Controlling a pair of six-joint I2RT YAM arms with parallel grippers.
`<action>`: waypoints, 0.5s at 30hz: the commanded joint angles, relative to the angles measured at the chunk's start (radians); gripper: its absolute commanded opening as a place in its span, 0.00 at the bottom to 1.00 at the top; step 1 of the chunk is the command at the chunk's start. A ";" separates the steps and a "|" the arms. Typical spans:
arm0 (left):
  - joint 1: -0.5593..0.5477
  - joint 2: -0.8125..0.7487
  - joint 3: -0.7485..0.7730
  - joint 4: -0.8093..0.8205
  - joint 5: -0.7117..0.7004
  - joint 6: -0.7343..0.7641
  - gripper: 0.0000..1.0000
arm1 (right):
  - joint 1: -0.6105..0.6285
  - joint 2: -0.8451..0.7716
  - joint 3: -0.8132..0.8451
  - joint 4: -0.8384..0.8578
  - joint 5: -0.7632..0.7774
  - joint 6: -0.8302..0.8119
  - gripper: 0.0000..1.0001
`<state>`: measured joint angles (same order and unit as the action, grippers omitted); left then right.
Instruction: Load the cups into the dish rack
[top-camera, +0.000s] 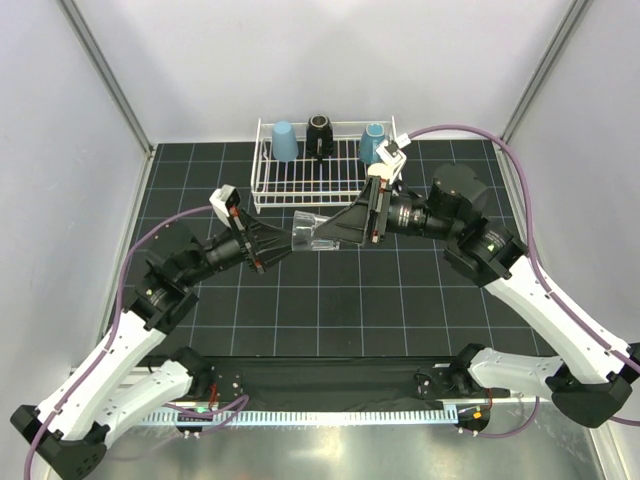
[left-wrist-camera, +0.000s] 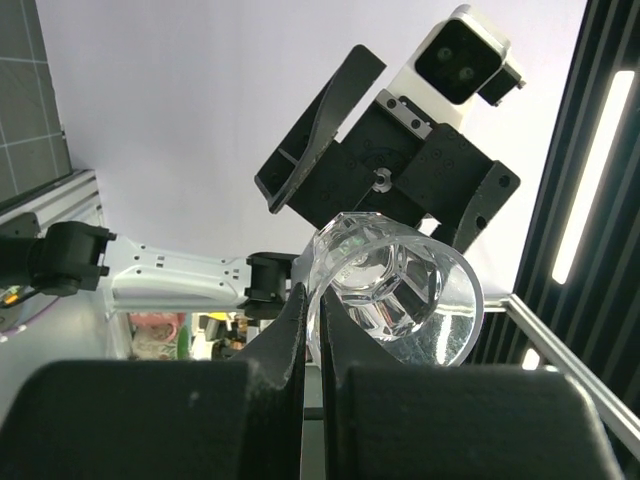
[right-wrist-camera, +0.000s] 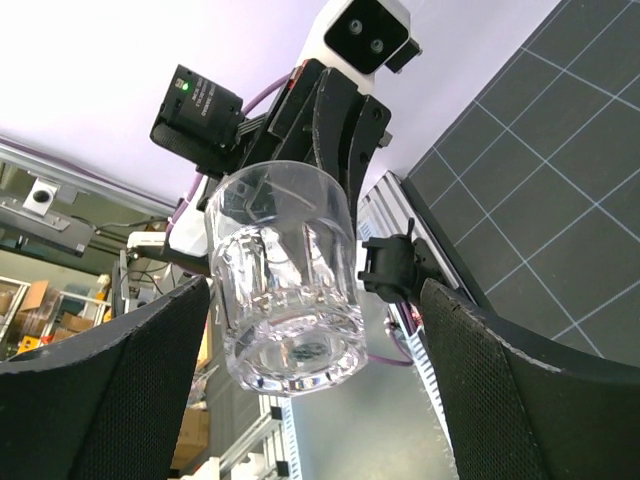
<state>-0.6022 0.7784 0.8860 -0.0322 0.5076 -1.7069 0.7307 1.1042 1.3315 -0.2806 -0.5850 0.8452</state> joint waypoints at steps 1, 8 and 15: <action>0.001 -0.037 -0.021 0.064 -0.041 -0.068 0.00 | -0.002 -0.017 -0.020 0.109 0.008 0.032 0.86; 0.001 -0.048 -0.036 0.077 -0.069 -0.117 0.00 | -0.002 -0.026 -0.049 0.192 -0.010 0.020 0.84; 0.001 -0.047 -0.036 0.081 -0.058 -0.115 0.00 | -0.002 -0.007 -0.034 0.233 -0.007 0.035 0.83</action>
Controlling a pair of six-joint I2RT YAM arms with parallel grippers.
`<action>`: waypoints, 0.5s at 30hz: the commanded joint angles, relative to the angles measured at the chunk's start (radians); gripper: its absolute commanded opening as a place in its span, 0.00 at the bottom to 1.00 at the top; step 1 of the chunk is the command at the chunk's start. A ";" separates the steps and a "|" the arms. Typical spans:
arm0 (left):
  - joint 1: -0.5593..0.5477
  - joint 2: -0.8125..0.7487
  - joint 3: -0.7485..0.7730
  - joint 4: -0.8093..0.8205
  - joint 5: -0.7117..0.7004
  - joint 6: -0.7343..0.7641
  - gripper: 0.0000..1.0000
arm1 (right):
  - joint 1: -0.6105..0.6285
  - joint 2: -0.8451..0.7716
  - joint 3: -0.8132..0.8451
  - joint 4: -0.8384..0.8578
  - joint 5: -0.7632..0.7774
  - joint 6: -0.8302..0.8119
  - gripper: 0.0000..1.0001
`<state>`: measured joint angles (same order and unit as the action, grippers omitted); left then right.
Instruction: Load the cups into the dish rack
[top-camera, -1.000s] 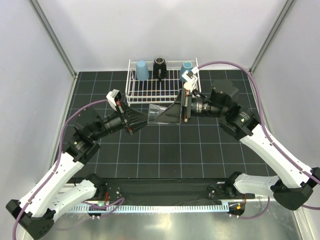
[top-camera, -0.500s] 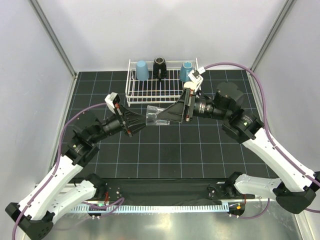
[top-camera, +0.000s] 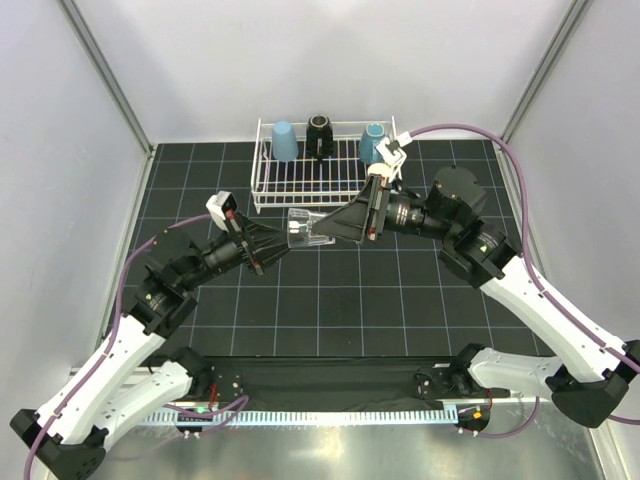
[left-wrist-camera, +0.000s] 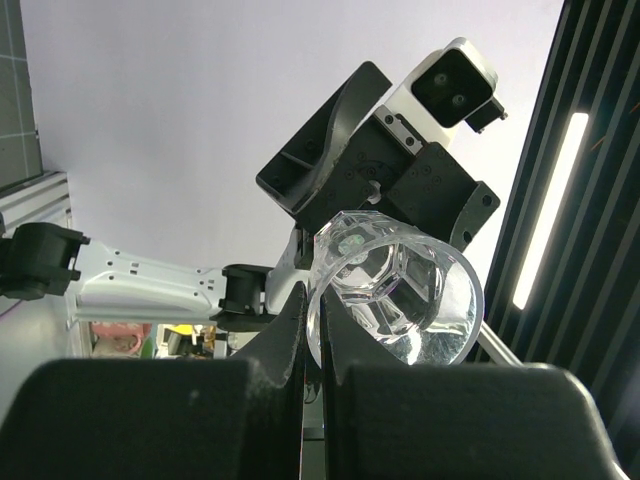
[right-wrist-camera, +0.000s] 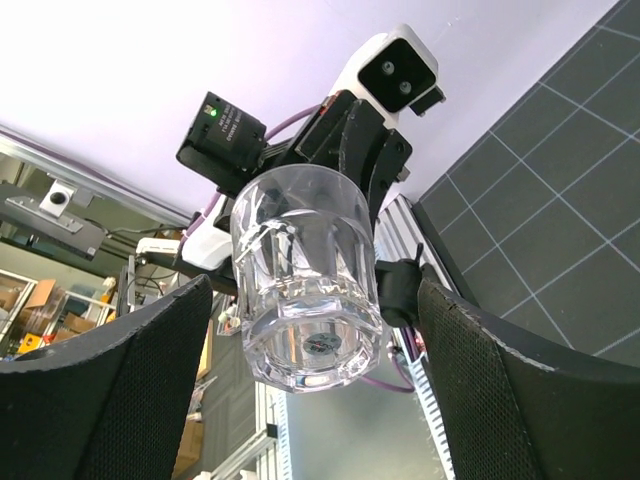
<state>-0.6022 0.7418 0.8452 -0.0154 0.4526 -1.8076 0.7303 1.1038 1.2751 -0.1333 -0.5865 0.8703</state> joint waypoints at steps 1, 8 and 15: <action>0.001 -0.013 0.002 0.065 -0.006 -0.016 0.00 | -0.002 -0.002 0.024 0.087 -0.016 0.013 0.82; 0.001 0.004 0.003 0.095 -0.003 -0.029 0.00 | -0.002 0.004 0.021 0.086 -0.013 0.018 0.79; 0.001 0.024 0.005 0.132 0.012 -0.036 0.00 | -0.002 0.025 0.040 0.087 -0.019 0.018 0.68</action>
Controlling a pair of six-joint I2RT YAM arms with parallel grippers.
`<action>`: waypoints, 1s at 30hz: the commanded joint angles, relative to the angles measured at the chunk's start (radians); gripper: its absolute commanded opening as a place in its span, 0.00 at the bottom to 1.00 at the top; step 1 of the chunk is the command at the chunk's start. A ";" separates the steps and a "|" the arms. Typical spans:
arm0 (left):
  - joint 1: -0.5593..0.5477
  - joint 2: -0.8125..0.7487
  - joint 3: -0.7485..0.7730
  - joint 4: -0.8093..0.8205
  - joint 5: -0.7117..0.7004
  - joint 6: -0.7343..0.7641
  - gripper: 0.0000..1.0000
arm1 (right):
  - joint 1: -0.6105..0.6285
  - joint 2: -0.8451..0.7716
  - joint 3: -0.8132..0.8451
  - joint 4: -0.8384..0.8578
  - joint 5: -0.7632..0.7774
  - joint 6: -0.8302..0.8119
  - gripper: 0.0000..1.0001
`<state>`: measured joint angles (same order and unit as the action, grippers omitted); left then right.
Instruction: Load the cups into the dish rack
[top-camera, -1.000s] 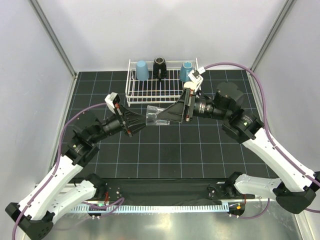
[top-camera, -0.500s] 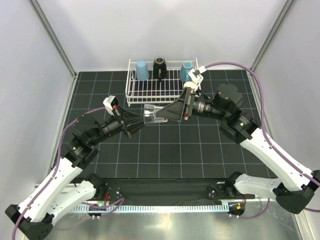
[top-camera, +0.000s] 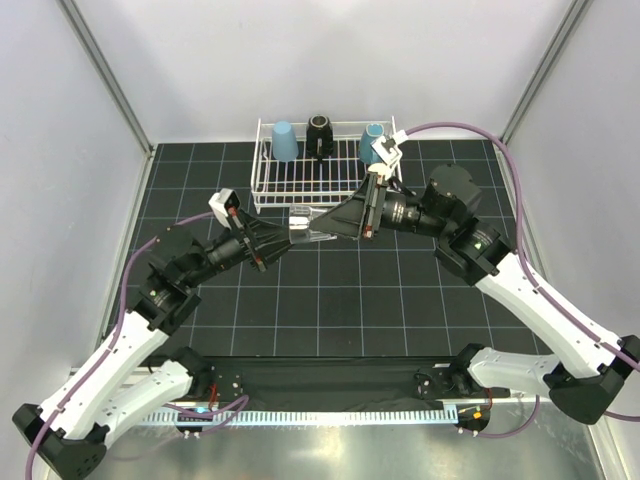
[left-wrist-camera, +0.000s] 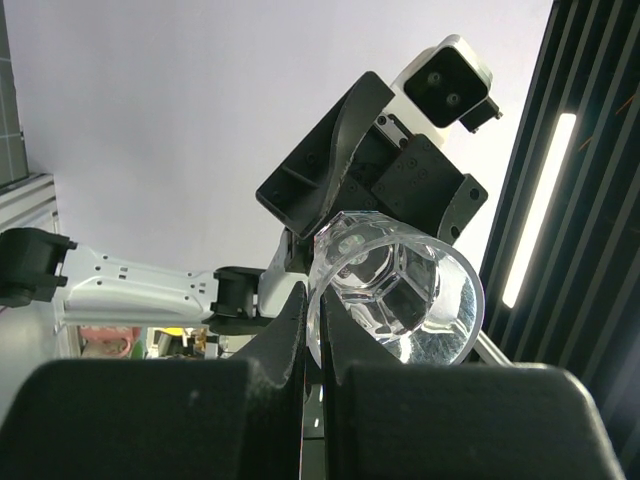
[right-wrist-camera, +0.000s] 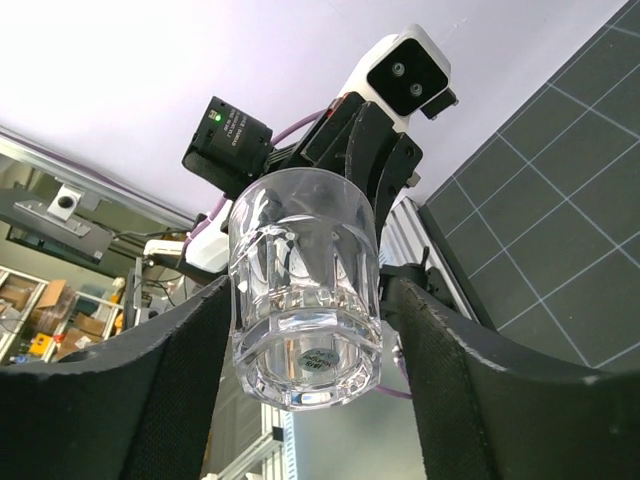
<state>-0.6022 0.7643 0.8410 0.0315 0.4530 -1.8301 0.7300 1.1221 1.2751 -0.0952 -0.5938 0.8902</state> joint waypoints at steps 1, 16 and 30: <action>0.001 0.003 0.009 0.085 0.013 -0.015 0.00 | -0.001 0.008 0.041 0.049 -0.012 0.000 0.66; 0.002 -0.089 -0.083 -0.056 -0.040 -0.093 0.57 | -0.007 0.035 0.093 -0.061 0.066 -0.053 0.04; 0.142 -0.203 -0.037 -0.436 0.015 0.034 0.90 | -0.119 0.221 0.384 -0.523 0.311 -0.151 0.04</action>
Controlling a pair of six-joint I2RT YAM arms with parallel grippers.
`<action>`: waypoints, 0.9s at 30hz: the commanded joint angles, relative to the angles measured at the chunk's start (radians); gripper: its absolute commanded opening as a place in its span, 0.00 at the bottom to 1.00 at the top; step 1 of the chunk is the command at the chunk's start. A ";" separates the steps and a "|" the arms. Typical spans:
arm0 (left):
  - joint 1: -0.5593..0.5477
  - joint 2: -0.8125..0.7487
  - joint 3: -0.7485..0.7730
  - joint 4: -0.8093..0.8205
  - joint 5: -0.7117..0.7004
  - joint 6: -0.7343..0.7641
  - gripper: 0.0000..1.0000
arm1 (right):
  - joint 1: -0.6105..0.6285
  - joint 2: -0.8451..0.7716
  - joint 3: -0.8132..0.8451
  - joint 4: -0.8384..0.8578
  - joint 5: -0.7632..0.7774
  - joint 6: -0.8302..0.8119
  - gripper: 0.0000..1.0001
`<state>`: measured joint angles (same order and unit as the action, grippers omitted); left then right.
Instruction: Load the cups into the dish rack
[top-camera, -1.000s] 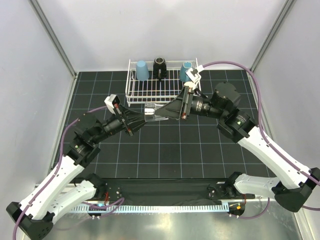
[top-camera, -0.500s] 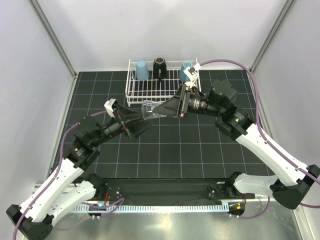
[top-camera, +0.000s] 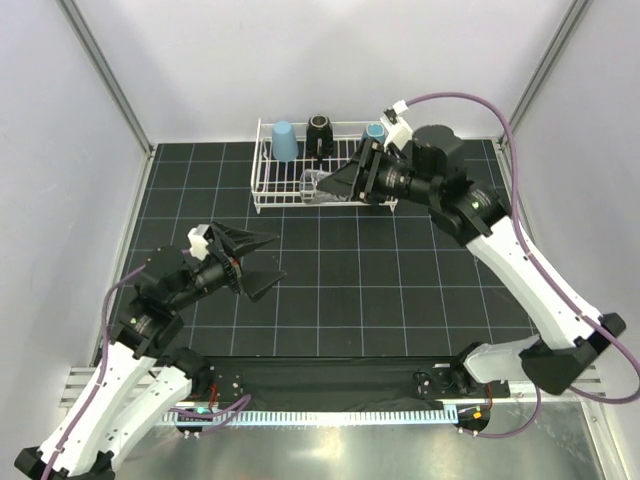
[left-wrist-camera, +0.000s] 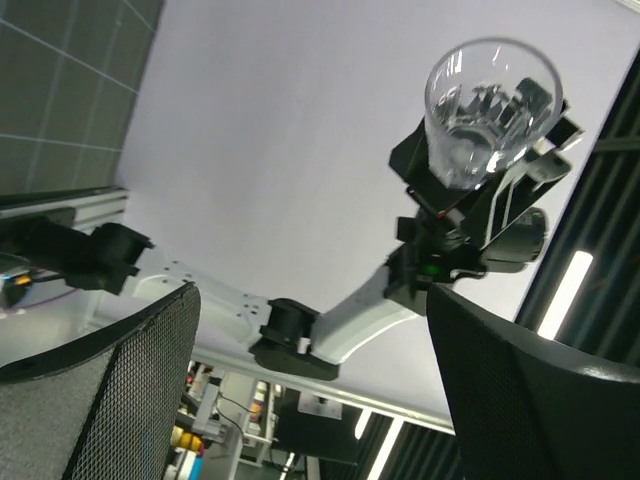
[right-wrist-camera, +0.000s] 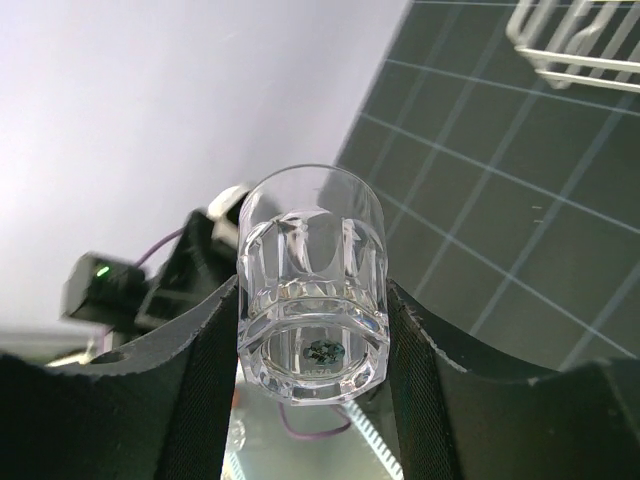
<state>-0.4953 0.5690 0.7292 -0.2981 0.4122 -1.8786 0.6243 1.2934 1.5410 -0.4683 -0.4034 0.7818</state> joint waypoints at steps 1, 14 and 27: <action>0.043 -0.004 0.116 -0.128 0.074 0.107 0.91 | -0.020 0.091 0.145 -0.183 0.142 -0.053 0.04; 0.179 0.330 0.708 -0.628 0.070 0.754 0.93 | -0.104 0.489 0.573 -0.495 0.393 -0.220 0.04; 0.181 0.483 0.908 -0.809 -0.079 0.909 0.93 | -0.179 0.771 0.803 -0.506 0.457 -0.325 0.04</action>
<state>-0.3191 1.0618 1.5986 -1.0420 0.3828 -1.0439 0.4400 2.0609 2.2833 -0.9966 0.0219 0.4984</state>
